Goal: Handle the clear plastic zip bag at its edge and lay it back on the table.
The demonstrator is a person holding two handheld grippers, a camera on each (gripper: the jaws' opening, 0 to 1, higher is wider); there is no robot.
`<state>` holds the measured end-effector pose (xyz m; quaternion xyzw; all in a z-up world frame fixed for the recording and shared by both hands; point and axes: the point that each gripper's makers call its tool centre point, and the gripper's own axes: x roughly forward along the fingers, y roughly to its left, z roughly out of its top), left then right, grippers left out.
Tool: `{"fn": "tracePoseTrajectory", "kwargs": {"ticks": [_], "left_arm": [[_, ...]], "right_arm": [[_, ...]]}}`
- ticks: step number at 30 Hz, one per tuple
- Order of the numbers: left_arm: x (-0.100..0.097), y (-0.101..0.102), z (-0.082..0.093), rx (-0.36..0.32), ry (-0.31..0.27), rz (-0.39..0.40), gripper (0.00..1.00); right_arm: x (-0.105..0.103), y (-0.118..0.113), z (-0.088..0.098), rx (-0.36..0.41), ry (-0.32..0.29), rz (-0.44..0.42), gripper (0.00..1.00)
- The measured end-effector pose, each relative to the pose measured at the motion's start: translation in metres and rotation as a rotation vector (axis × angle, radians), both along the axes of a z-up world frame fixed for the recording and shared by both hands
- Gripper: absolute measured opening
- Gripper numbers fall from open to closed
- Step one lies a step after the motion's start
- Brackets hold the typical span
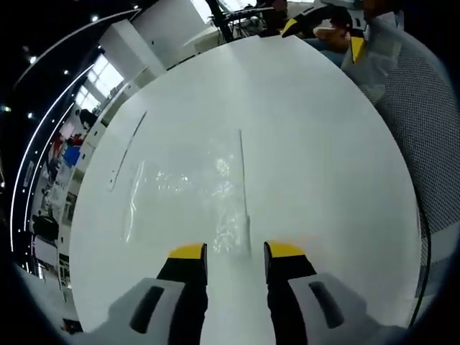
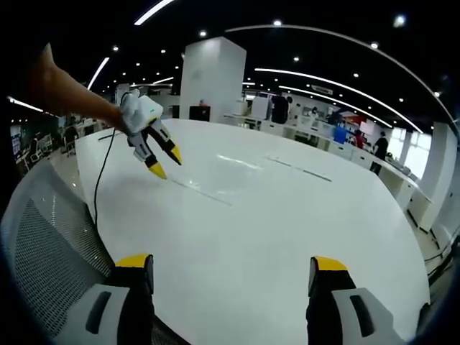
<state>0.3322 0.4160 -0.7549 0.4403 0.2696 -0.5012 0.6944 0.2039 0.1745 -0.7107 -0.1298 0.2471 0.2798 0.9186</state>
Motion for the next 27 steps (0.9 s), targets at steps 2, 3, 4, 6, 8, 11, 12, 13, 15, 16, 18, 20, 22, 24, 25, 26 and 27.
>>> {"fn": "tracePoseTrajectory", "kwargs": {"ticks": [2, 3, 4, 6, 8, 11, 12, 13, 15, 16, 18, 20, 22, 24, 25, 26, 27], "left_arm": [[0.0, -0.001, 0.0, 0.001, 0.013, 0.002, 0.26], [-0.001, -0.001, 0.0, 0.002, 0.019, -0.001, 0.24], [-0.001, -0.002, -0.002, 0.01, 0.025, -0.01, 0.22], [-0.003, -0.002, -0.004, 0.018, 0.039, -0.024, 0.19], [-0.004, -0.003, -0.006, 0.021, 0.047, -0.027, 0.17], [-0.002, -0.003, -0.008, 0.019, 0.065, -0.018, 0.16], [-0.001, -0.003, -0.009, 0.017, 0.069, -0.016, 0.15], [-0.001, -0.004, -0.009, 0.01, 0.086, -0.009, 0.14], [-0.002, -0.006, -0.009, -0.014, 0.115, 0.018, 0.13], [-0.001, -0.007, -0.009, -0.016, 0.116, 0.019, 0.13], [0.002, -0.007, -0.012, -0.007, 0.113, 0.021, 0.13], [0.003, -0.007, -0.013, -0.002, 0.12, 0.023, 0.13], [0.002, -0.008, -0.016, 0.002, 0.138, 0.02, 0.12], [0.001, -0.01, -0.018, 0.006, 0.151, 0.017, 0.12], [0.001, -0.011, -0.019, 0.008, 0.159, 0.021, 0.12], [0.001, -0.011, -0.02, 0.006, 0.176, 0.034, 0.13], [0.001, -0.012, -0.02, 0.004, 0.178, 0.035, 0.13]], "right_arm": [[0.0, 0.0, 0.0, -0.002, 0.0, 0.001, 0.89], [0.0, 0.0, -0.001, -0.003, 0.002, 0.001, 0.89], [0.0, 0.0, -0.001, -0.003, 0.002, 0.001, 0.88], [0.0, 0.0, -0.001, -0.004, 0.003, 0.001, 0.88], [0.0, 0.0, -0.001, -0.007, 0.004, 0.003, 0.88], [-0.001, -0.001, -0.002, -0.01, 0.007, 0.004, 0.88], [-0.001, -0.001, -0.002, -0.011, 0.008, 0.004, 0.88], [-0.001, -0.001, -0.003, -0.011, 0.009, 0.004, 0.88], [-0.001, -0.001, -0.003, -0.012, 0.011, 0.004, 0.87], [-0.001, -0.001, -0.003, -0.012, 0.011, 0.004, 0.87], [-0.001, -0.001, -0.003, -0.013, 0.01, 0.003, 0.87], [-0.001, -0.001, -0.004, -0.016, 0.013, 0.004, 0.87], [-0.001, -0.001, -0.004, -0.017, 0.013, 0.004, 0.87], [-0.001, -0.002, -0.004, -0.018, 0.013, 0.002, 0.87], [-0.001, -0.002, -0.004, -0.019, 0.014, 0.001, 0.87], [-0.001, -0.002, -0.004, -0.02, 0.015, -0.001, 0.87], [-0.001, -0.002, -0.004, -0.02, 0.014, -0.002, 0.87]]}}
